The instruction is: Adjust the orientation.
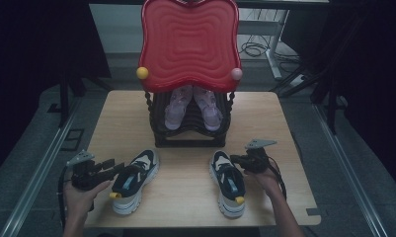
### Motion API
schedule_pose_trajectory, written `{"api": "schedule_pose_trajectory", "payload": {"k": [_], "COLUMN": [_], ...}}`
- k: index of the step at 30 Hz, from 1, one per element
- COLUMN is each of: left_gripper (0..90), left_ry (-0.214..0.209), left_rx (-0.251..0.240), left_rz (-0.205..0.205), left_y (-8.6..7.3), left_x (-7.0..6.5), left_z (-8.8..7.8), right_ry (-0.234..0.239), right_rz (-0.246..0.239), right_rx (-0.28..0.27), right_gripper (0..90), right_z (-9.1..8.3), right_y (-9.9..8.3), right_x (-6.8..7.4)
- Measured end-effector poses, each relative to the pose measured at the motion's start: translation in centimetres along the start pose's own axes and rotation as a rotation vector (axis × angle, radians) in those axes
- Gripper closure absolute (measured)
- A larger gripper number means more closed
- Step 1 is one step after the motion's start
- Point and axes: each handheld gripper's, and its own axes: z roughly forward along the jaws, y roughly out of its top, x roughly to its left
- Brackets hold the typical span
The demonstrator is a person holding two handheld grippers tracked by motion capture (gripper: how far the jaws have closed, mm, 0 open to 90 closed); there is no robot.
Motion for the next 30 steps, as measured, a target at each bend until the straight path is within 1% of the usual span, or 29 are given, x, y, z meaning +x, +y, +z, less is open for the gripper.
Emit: {"api": "schedule_pose_trajectory", "payload": {"k": [6,10,16,23,30], "left_gripper": [46.5,46.5,46.5,46.6,46.5], "left_ry": [0.000,0.000,0.000,0.000,0.002], "left_rx": [0.000,0.000,0.000,0.000,-0.005], "left_rz": [0.000,0.000,0.001,0.003,0.003], "left_y": [0.0,0.0,0.0,0.0,0.0], "left_x": [0.0,0.0,0.0,-0.1,-0.1], "left_z": [0.0,0.0,0.0,0.0,0.0], "right_ry": [0.052,0.071,0.078,0.083,0.069], "right_rz": [-0.010,-0.024,-0.016,-0.020,-0.019], "right_rx": [-0.007,-0.008,-0.010,-0.012,-0.020], "right_gripper": [89.6,89.6,89.5,89.5,88.4], "right_z": [0.6,0.9,1.1,1.2,1.1], "right_y": [0.2,0.3,0.4,0.5,0.5], "right_x": [0.3,0.6,0.6,0.6,0.6]}}
